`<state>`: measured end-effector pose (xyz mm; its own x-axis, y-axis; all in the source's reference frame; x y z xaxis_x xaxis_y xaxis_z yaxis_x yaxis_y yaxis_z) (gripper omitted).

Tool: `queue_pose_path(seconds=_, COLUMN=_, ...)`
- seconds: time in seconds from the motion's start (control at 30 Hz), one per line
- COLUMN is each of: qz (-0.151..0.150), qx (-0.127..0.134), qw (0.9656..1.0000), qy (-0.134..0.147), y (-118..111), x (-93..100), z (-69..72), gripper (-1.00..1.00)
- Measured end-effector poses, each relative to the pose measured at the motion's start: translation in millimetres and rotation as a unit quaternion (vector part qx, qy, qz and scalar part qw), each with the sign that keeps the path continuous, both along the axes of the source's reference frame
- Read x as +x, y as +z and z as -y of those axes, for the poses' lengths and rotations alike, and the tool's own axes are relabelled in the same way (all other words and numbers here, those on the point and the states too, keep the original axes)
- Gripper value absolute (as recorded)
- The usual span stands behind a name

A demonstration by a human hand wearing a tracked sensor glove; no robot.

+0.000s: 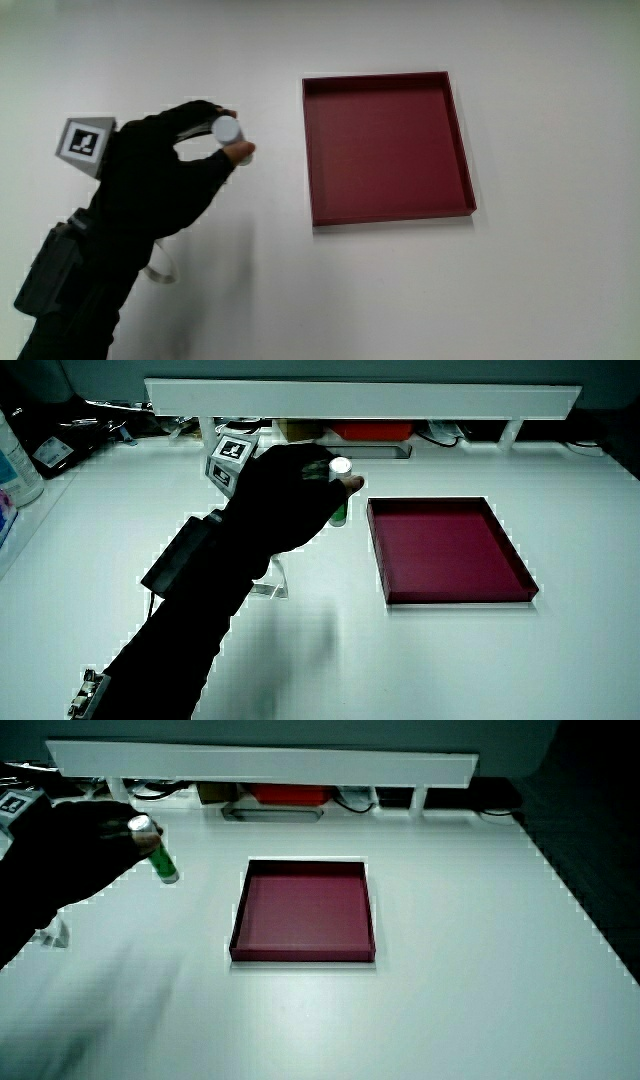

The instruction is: Place glue stick

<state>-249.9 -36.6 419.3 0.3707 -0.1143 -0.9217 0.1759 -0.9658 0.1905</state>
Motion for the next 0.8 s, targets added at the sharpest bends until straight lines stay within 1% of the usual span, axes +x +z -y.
queue_pose_path(seconds=0.07, qz=0.010, qx=0.002, qw=0.9999, qy=-0.012, y=9.9, x=-8.3, z=-0.3, gripper=0.00)
queue_pose_path(seconds=0.13, qz=0.019, qx=-0.008, qw=0.9995, qy=-0.023, y=20.6, x=-15.0, z=-1.0, gripper=0.00)
queue_pose_path(seconds=0.17, qz=0.018, qx=-0.010, qw=0.9994, qy=-0.026, y=26.7, x=-17.9, z=-1.2, gripper=0.00)
queue_pose_path(seconds=0.2, qz=0.025, qx=-0.013, qw=0.9991, qy=-0.031, y=33.0, x=-21.2, z=-1.5, gripper=0.00)
queue_pose_path(seconds=0.23, qz=0.020, qx=-0.019, qw=0.9989, qy=-0.037, y=37.1, x=-22.9, z=-2.3, gripper=0.00)
queue_pose_path(seconds=0.3, qz=0.021, qx=-0.026, qw=0.9983, qy=-0.048, y=47.5, x=-27.3, z=-2.9, gripper=0.00)
queue_pose_path(seconds=0.37, qz=0.025, qx=-0.023, qw=0.9979, qy=-0.055, y=59.6, x=-31.5, z=-3.2, gripper=0.00)
queue_pose_path(seconds=0.4, qz=0.033, qx=-0.027, qw=0.9974, qy=-0.059, y=66.4, x=-33.8, z=-3.7, gripper=0.00)
queue_pose_path(seconds=0.43, qz=0.032, qx=-0.031, qw=0.9969, qy=-0.064, y=70.7, x=-34.1, z=-4.8, gripper=0.00)
queue_pose_path(seconds=0.47, qz=0.021, qx=-0.033, qw=0.9969, qy=-0.069, y=75.6, x=-33.9, z=-5.8, gripper=0.00)
queue_pose_path(seconds=0.5, qz=0.032, qx=-0.040, qw=0.9960, qy=-0.074, y=80.3, x=-35.4, z=-6.8, gripper=0.00)
queue_pose_path(seconds=0.53, qz=0.028, qx=-0.041, qw=0.9958, qy=-0.077, y=84.9, x=-36.5, z=-7.8, gripper=0.00)
queue_pose_path(seconds=0.57, qz=0.030, qx=-0.051, qw=0.9951, qy=-0.080, y=88.1, x=-36.8, z=-8.8, gripper=0.00)
queue_pose_path(seconds=0.6, qz=0.028, qx=-0.047, qw=0.9955, qy=-0.078, y=88.8, x=-35.1, z=-9.2, gripper=0.00)
queue_pose_path(seconds=0.67, qz=0.046, qx=-0.062, qw=0.9938, qy=-0.079, y=95.0, x=-35.4, z=-9.8, gripper=0.00)
queue_pose_path(seconds=0.7, qz=0.036, qx=-0.067, qw=0.9938, qy=-0.081, y=94.1, x=-33.7, z=-10.5, gripper=0.00)
queue_pose_path(seconds=0.73, qz=0.028, qx=-0.062, qw=0.9942, qy=-0.083, y=95.4, x=-34.5, z=-10.6, gripper=0.00)
queue_pose_path(seconds=0.77, qz=0.035, qx=-0.060, qw=0.9944, qy=-0.080, y=95.9, x=-34.8, z=-10.0, gripper=0.00)
queue_pose_path(seconds=0.8, qz=0.035, qx=-0.068, qw=0.9938, qy=-0.080, y=93.4, x=-32.8, z=-9.6, gripper=0.00)
